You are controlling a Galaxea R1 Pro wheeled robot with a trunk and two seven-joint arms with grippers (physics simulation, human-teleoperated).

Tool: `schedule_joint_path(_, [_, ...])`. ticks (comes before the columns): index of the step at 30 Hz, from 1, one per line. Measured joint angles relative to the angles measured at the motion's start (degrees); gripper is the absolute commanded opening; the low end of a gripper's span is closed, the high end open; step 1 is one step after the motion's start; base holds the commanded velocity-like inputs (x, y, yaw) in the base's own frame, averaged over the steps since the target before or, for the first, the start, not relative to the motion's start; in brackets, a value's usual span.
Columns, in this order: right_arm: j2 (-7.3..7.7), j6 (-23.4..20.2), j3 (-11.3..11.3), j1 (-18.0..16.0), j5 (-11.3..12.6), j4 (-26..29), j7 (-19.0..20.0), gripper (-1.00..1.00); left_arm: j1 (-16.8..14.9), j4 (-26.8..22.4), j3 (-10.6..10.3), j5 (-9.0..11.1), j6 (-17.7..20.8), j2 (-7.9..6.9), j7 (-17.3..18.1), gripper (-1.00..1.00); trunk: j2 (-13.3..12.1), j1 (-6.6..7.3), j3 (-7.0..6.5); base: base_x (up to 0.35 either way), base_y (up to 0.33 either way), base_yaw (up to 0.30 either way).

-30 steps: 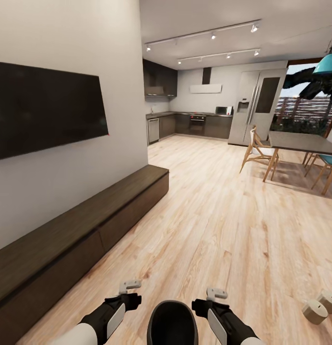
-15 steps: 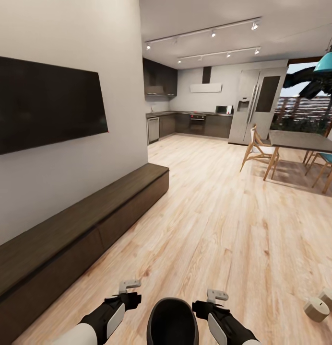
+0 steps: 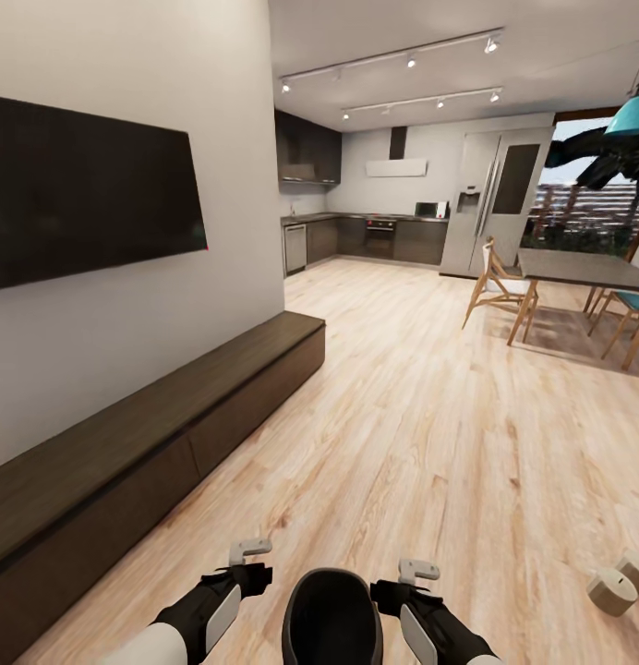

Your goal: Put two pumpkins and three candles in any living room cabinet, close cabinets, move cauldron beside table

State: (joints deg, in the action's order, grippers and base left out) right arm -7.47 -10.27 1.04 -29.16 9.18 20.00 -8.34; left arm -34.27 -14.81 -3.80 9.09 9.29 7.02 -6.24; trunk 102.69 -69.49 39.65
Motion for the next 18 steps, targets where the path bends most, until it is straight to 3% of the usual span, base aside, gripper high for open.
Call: schedule_joint_path(18, [0.00, 0.08, -0.02, -0.01, -0.04, -0.01, 0.02, 1.00, 0.07, 0.00, -0.07, -0.09, -0.04, -0.04, 2.20, 1.00, 7.22, -3.95, 3.23, 0.000, 0.000, -0.002])
